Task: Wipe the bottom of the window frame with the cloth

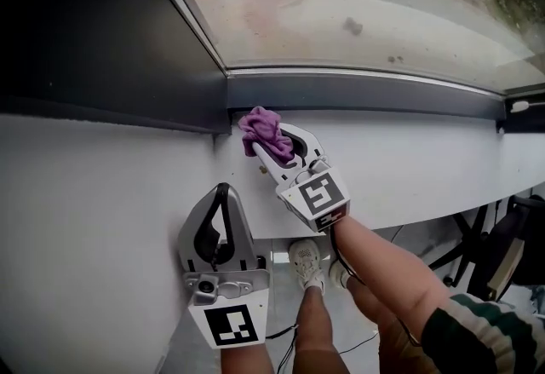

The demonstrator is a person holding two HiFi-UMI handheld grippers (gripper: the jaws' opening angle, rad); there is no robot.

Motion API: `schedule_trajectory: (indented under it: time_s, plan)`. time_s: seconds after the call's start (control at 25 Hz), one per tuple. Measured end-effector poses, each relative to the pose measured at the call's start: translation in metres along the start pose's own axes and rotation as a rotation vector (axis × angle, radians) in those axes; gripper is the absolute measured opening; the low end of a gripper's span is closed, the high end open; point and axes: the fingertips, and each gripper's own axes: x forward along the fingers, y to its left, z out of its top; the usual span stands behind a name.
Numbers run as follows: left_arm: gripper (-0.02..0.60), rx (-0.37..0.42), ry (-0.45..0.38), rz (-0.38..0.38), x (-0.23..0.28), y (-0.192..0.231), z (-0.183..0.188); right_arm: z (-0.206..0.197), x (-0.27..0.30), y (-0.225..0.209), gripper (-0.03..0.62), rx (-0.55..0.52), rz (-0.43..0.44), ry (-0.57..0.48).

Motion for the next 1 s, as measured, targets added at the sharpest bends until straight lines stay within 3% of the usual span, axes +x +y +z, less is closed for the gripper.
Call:
schedule_trajectory:
  time_s: [0.64, 1.0]
  plan:
    - [0.006, 0.001, 0.03, 0.028, 0.001, 0.002, -0.008, -0.042, 0.016, -0.015, 0.153, -0.027, -0.018, 0.178]
    - [0.006, -0.016, 0.028, -0.064, 0.016, -0.021, -0.01, -0.047, -0.001, -0.042, 0.153, -0.024, -0.084, 0.208]
